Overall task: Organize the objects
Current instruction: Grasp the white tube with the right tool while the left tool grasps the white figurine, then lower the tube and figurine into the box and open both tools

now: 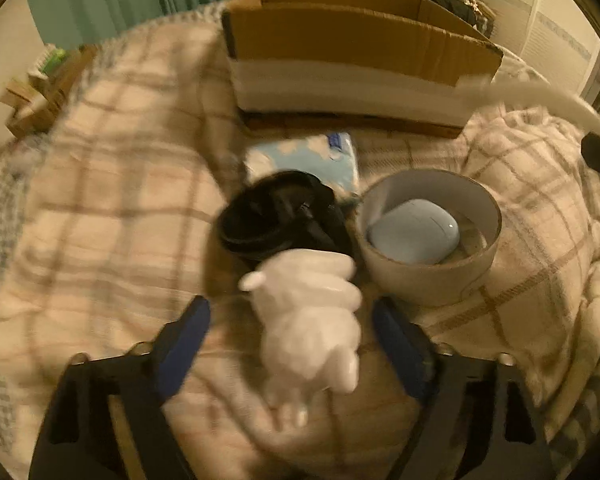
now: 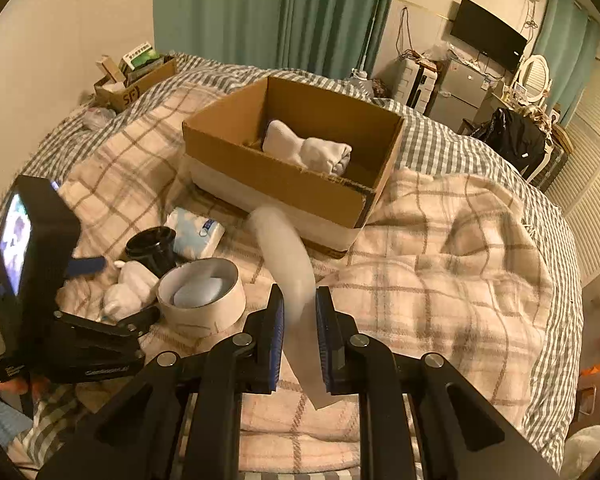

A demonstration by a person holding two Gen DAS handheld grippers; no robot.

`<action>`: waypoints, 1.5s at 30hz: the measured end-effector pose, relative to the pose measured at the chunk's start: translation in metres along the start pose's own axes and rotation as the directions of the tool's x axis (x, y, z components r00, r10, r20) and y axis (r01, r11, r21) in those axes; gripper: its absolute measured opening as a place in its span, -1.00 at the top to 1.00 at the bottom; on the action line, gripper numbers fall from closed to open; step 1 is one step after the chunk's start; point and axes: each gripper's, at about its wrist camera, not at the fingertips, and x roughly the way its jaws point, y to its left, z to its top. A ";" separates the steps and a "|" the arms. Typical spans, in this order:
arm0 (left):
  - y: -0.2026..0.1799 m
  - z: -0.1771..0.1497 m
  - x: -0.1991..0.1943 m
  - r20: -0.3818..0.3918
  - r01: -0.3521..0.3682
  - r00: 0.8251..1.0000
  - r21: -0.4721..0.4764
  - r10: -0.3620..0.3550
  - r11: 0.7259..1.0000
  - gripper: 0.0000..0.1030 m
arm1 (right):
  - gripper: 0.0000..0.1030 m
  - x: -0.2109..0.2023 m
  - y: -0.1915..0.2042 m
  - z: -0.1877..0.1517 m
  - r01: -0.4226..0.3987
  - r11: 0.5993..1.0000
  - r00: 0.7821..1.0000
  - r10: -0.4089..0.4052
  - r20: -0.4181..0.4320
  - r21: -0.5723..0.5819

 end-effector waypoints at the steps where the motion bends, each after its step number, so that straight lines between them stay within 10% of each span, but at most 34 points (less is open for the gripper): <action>1: 0.000 0.000 0.002 -0.006 0.019 1.000 -0.003 -0.019 1.000 -0.36 | 0.72 0.002 0.002 -0.002 -0.001 1.000 1.000 0.001 -0.002 -0.004; 4: -0.005 -0.002 0.000 0.007 0.041 0.999 0.019 -0.041 0.999 -0.07 | 0.72 0.005 0.005 -0.004 -0.005 1.000 1.000 0.005 -0.008 -0.015; 15: 0.000 0.005 -0.050 0.113 0.043 0.993 -0.016 -0.041 0.999 -0.04 | 0.72 -0.016 -0.007 0.013 -0.024 0.999 0.998 0.022 0.059 0.034; 29: 0.015 0.142 -0.134 0.372 0.019 0.928 0.012 -0.022 1.000 -0.04 | 0.72 -0.064 -0.042 0.118 -0.007 0.993 0.953 -0.029 0.302 0.115; 45: 0.008 0.215 -0.050 0.345 -0.006 0.939 0.026 -0.004 1.000 -0.04 | 0.72 0.055 -0.060 0.155 -0.022 0.989 0.973 -0.013 0.231 0.146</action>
